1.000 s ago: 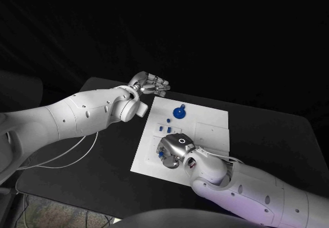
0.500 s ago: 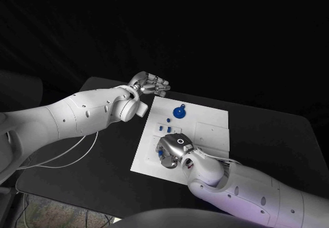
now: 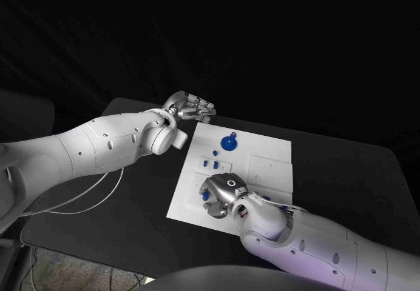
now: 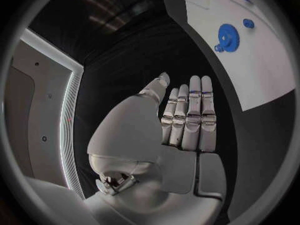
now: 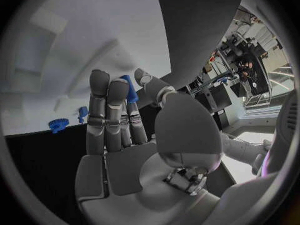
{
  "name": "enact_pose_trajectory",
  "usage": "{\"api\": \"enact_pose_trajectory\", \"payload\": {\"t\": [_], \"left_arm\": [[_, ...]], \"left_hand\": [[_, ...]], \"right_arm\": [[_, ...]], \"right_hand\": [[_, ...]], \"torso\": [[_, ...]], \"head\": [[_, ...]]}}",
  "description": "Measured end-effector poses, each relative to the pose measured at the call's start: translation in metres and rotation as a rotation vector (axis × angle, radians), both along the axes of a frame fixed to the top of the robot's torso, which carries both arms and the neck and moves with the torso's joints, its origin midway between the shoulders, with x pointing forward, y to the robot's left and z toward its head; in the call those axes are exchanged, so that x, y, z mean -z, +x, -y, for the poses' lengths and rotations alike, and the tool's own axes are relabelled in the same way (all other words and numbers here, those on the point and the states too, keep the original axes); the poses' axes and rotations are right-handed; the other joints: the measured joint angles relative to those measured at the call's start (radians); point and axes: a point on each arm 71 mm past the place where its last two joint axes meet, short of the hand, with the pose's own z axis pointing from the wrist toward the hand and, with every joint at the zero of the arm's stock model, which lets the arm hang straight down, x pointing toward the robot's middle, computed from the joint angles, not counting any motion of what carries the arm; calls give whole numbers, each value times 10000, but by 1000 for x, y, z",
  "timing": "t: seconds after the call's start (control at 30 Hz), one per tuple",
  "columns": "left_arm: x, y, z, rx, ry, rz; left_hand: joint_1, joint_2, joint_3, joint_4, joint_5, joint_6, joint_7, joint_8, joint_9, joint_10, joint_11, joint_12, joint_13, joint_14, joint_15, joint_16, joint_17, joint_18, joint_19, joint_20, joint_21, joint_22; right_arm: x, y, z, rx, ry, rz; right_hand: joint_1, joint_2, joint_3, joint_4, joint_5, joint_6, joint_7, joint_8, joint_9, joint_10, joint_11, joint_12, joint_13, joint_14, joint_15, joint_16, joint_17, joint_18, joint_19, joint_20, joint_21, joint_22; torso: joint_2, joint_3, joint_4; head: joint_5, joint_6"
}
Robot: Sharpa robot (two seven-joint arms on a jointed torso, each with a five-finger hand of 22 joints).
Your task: Assemble the parts on the task board
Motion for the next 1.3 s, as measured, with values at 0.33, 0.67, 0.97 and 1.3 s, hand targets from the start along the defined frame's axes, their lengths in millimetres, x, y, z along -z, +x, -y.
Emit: {"api": "enact_pose_trajectory", "payload": {"t": [0.33, 0.67, 0.97, 1.3], "left_arm": [[1, 0, -2, 0, 25, -40], [1, 0, -3, 42, 35, -73], [0, -1, -13, -75, 48, 24], [-4, -4, -26, -316, -127, 439]], "left_hand": [[0, 0, 0, 0, 0, 0, 0, 0, 0, 0, 0, 0, 0, 0, 0, 0, -1, 0, 0, 0, 0, -12], [0, 0, 0, 0, -39, 0, 0, 0, 0, 0, 0, 0, 0, 0, 0, 0, -2, 0, 0, 0, 0, -24], [0, 0, -31, 31, -39, 37, -37, 0, 0, 201, -111, 0, 0, 99, -54, 0, 36, 0, 0, 0, 0, -75], [-124, 123, 97, 183, -39, 55, -108, 0, 0, 1726, -590, 68, 0, 1024, -404, 116, 219, -160, 549, -356, 271, 73]], "right_arm": [[-6, 0, 5, 274, 974, 313], [-17, 2, 21, 593, 1769, 431], [-61, 36, 89, 1996, 3206, 13], [-68, 59, 170, 3724, 3340, -2389]], "right_hand": [[293, -198, -1123, 314, 0, -1019, -278, -1, -25, -762, 180, 73, 1, -97, 98, -67, -79, 141, -27, 109, -493, -445], [517, -236, -2027, 966, 0, -1218, -321, -1, -24, -845, 100, 544, 2, -104, 104, -67, -118, 289, 0, 144, -456, -739], [-347, 557, -1708, 1744, 1, -38, 22, -2, 126, 1640, -475, 817, 148, 73, -224, 194, -35, 43, 15, -98, 657, -301], [-1007, 1375, -3156, 2437, -39, 428, -389, -35, 1249, 1401, -1113, 5700, 6313, 103, -641, 497, 226, -480, -17, -563, 1031, -154]], "torso": [[1, -3, -2], [-5, -8, -2], [-25, -18, -53], [-119, -50, -202]], "head": [[-63, 14], [-90, 58], [-354, 174], [-644, 179]]}}
